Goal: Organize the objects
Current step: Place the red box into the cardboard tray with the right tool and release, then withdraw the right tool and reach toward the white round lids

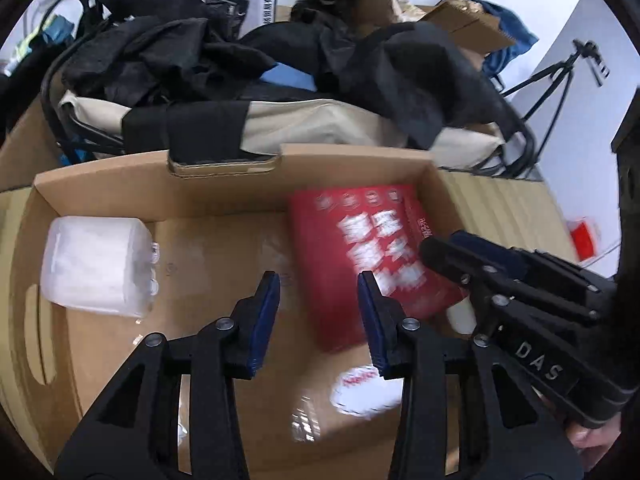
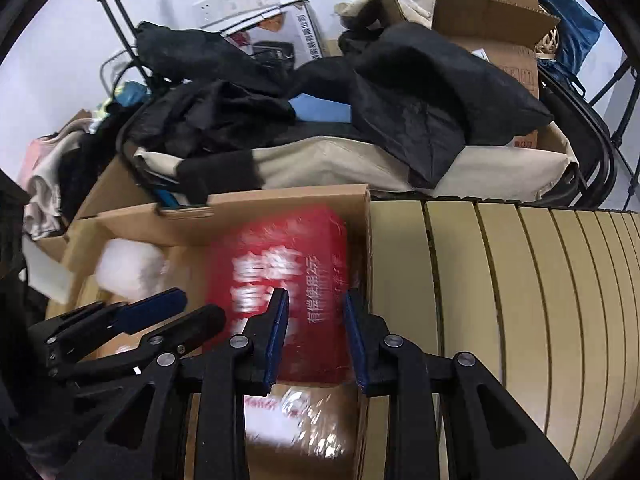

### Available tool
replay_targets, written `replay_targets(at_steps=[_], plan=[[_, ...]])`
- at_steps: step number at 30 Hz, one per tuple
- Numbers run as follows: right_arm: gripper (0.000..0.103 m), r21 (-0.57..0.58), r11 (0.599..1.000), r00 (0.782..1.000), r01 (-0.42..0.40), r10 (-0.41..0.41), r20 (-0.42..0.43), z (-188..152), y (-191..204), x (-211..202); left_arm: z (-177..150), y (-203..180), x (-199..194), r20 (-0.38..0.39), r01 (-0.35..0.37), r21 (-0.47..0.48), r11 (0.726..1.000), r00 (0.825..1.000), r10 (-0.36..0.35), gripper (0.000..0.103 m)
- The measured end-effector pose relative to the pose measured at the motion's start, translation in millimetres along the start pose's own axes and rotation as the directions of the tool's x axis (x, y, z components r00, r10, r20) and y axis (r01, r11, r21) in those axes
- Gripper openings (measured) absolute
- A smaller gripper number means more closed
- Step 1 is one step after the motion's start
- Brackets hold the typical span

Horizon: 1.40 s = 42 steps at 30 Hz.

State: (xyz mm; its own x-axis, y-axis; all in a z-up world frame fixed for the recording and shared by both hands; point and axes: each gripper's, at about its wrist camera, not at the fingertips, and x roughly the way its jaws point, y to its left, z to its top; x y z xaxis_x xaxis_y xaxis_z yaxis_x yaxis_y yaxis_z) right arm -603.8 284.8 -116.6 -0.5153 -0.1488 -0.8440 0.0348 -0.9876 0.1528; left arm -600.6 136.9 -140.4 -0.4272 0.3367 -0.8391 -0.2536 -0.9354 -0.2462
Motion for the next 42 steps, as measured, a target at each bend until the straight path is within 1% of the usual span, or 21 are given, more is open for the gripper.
replay_targets(at_steps=[2, 6, 8, 9, 11, 12, 13, 14, 15, 17, 19, 24, 26, 29, 33, 35, 37, 38, 39, 40, 42], plan=[[0.031, 0.013, 1.000, 0.999, -0.024, 0.023, 0.036, -2.8, -1.0, -0.6, -7.1, 3.0, -11.9, 0.028, 0.029, 0.006, 1.000, 0.999, -0.029, 0.040], [0.036, -0.014, 1.000, 0.998, -0.013, 0.014, 0.063, -8.4, 5.3, -16.6, -13.3, 11.4, -56.6, 0.078, -0.013, 0.032, 0.999, 0.997, 0.011, 0.045], [0.036, -0.055, 0.998, 0.996, -0.011, 0.016, 0.085, -12.5, 11.9, -38.4, -18.3, 15.6, -90.4, 0.126, -0.071, 0.059, 0.996, 0.990, 0.064, 0.062], [0.036, -0.081, 0.997, 0.995, -0.005, 0.013, 0.102, -14.6, 15.7, -54.4, -24.9, 20.5, -117.8, 0.179, -0.109, 0.070, 0.992, 0.979, 0.095, 0.067], [0.038, -0.124, 0.992, 0.991, 0.002, 0.015, 0.135, -17.8, 20.1, -85.7, -35.9, 28.2, -157.9, 0.236, -0.176, 0.090, 0.980, 0.960, 0.151, 0.092], [0.048, -0.137, 0.991, 0.989, 0.004, 0.016, 0.145, -19.7, 21.1, -98.1, -42.6, 32.8, -183.6, 0.257, -0.227, 0.104, 0.968, 0.947, 0.194, 0.097], [0.074, -0.152, 0.988, 0.988, 0.010, 0.014, 0.157, -22.5, 22.3, -115.6, -49.0, 35.6, -203.5, 0.270, -0.264, 0.108, 0.958, 0.936, 0.227, 0.103], [0.088, -0.166, 0.986, 0.987, 0.016, 0.011, 0.162, -25.7, 23.6, -130.8, -55.1, 37.5, -220.4, 0.278, -0.303, 0.099, 0.948, 0.923, 0.266, 0.103], [0.096, -0.185, 0.982, 0.986, 0.025, 0.006, 0.165, -30.9, 25.9, -148.1, -68.0, 40.0, -243.6, 0.286, -0.362, 0.072, 0.929, 0.900, 0.328, 0.103], [0.096, -0.221, 0.975, 0.983, 0.040, 0.001, 0.184, -48.3, 29.5, -184.6, -96.0, 40.7, -279.6, 0.295, -0.440, 0.042, 0.897, 0.863, 0.409, 0.103], [0.096, -0.250, 0.967, 0.979, 0.040, 0.011, 0.202, -72.5, 31.6, -220.9, -120.5, 39.1, -307.1, 0.302, -0.471, 0.044, 0.881, 0.847, 0.437, 0.103], [0.096, -0.254, 0.964, 0.971, 0.081, -0.019, 0.237, -135.0, 35.9, -287.2, -176.8, 33.4, -366.5, 0.339, -0.450, -0.002, 0.893, 0.840, 0.424, 0.103], [0.096, -0.267, 0.961, 0.966, 0.071, 0.001, 0.259, -160.7, 40.3, -309.0, -197.0, 24.8, -382.8, 0.366, -0.442, 0.003, 0.897, 0.835, 0.411, 0.103], [0.096, -0.267, 0.962, 0.957, 0.057, 0.023, 0.289, -199.9, 45.4, -339.1, -233.3, 12.7, -404.9, 0.390, -0.415, 0.009, 0.910, 0.839, 0.379, 0.103], [0.096, -0.241, 0.970, 0.950, 0.023, 0.053, 0.307, -258.3, 48.6, -369.9, -308.5, 2.3, -432.5, 0.437, -0.362, -0.021, 0.932, 0.835, 0.334, 0.103], [0.096, -0.236, 0.972, 0.950, 0.003, 0.070, 0.303, -292.0, 51.0, -378.9, -343.6, 3.2, -440.4, 0.424, -0.329, -0.068, 0.942, 0.845, 0.326, 0.103], [0.096, -0.237, 0.971, 0.958, -0.032, 0.098, 0.269, -322.8, 54.4, -381.5, -364.6, 5.3, -443.3, 0.395, -0.292, -0.094, 0.952, 0.867, 0.305, 0.103], [0.096, -0.253, 0.966, 0.964, -0.055, 0.117, 0.239, -332.9, 59.3, -381.5, -372.8, 4.0, -443.8, 0.366, -0.275, -0.092, 0.957, 0.884, 0.290, 0.103], [0.096, -0.293, 0.954, 0.969, -0.063, 0.128, 0.209, -339.4, 67.3, -381.8, -375.6, 2.2, -445.6, 0.356, -0.273, -0.077, 0.959, 0.891, 0.283, 0.103], [0.096, -0.330, 0.943, 0.971, -0.052, 0.124, 0.204, -343.6, 74.0, -383.5, -377.4, -1.9, -449.8, 0.364, -0.281, -0.057, 0.958, 0.888, 0.282, 0.103], [0.096, -0.374, 0.927, 0.965, -0.013, 0.110, 0.239, -351.7, 85.5, -393.9, -380.1, -6.9, -463.2, 0.418, -0.305, -0.059, 0.950, 0.857, 0.301, 0.103]])
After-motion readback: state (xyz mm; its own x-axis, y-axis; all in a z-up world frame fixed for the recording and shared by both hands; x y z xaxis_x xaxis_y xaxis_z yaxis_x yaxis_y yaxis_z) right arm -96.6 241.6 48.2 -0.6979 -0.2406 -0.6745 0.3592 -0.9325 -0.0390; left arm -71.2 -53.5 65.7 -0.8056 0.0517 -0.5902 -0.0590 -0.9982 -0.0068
